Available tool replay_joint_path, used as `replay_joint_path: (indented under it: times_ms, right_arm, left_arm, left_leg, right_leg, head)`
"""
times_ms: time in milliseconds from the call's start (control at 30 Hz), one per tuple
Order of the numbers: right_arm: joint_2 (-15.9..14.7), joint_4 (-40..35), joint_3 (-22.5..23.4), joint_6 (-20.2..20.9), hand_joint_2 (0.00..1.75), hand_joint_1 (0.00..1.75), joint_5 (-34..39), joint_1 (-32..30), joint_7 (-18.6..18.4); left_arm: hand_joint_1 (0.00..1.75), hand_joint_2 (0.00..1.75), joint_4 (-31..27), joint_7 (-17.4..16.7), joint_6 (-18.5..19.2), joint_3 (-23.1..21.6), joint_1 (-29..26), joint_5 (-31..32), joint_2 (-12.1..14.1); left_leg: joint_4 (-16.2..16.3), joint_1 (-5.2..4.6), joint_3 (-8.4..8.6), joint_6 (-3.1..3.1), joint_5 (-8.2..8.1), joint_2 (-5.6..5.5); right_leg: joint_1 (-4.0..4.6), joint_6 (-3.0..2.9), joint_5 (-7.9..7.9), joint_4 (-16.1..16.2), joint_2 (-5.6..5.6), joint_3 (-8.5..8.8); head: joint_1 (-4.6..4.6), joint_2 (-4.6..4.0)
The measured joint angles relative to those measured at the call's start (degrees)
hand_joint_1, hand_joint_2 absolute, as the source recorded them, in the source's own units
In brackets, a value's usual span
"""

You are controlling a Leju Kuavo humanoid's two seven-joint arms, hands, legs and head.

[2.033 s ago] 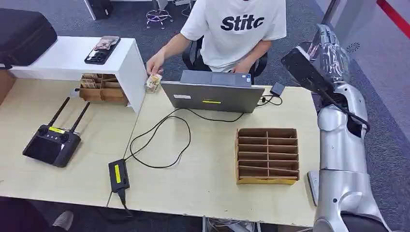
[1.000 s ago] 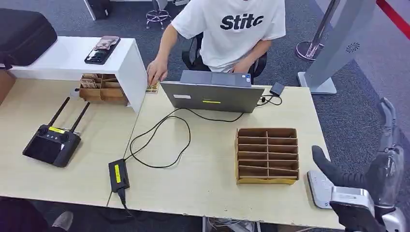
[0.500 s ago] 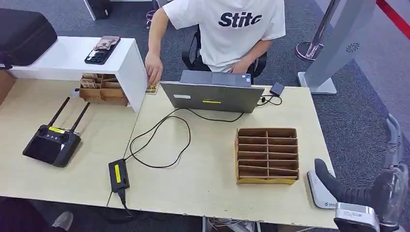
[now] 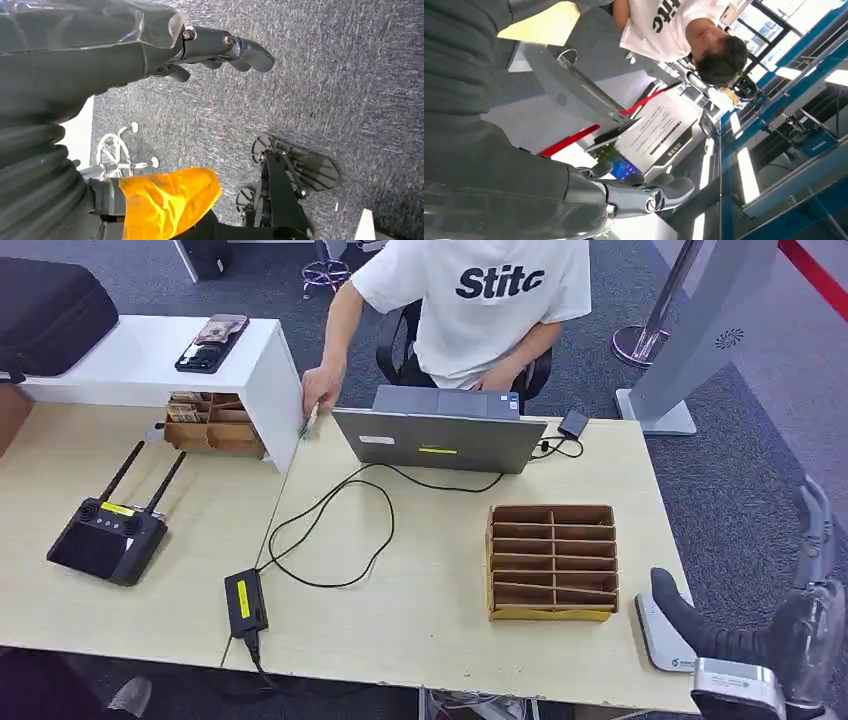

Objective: Pass the card to the sensor for recognition and then transmit it.

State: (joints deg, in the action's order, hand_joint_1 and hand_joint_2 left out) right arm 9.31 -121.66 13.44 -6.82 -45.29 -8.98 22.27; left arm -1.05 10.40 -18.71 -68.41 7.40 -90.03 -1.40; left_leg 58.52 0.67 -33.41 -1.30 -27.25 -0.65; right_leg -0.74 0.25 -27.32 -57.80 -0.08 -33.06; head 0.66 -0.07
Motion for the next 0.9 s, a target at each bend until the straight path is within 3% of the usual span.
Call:
replay_joint_path:
  times_ms: [367,900]
  right_arm:
    - [0.0,0.74,-0.26,0.63,1.75,0.0,-4.57,0.55,-1.27]
    - [-1.05,7.39,-1.9,0.48,1.75,0.0,-9.42,2.61,-4.74]
  left_arm:
    - [0.0,1.75,0.0,-0.04,0.09,0.0,0.0,0.0,0.0]
    - [0.0,1.75,0.0,-0.13,0.28,0.0,0.02,0.02,0.04]
  left_leg:
    - [0.0,0.0,-0.01,0.0,0.0,0.0]
    - [0.0,0.0,-0.01,0.0,0.0,0.0]
  right_leg:
    - [0.0,0.0,0.0,0.0,0.0,0.0]
    - [0.0,0.0,0.0,-0.01,-0.01,0.01]
  head:
    - [0.02,0.0]
    - [0.0,0.0]
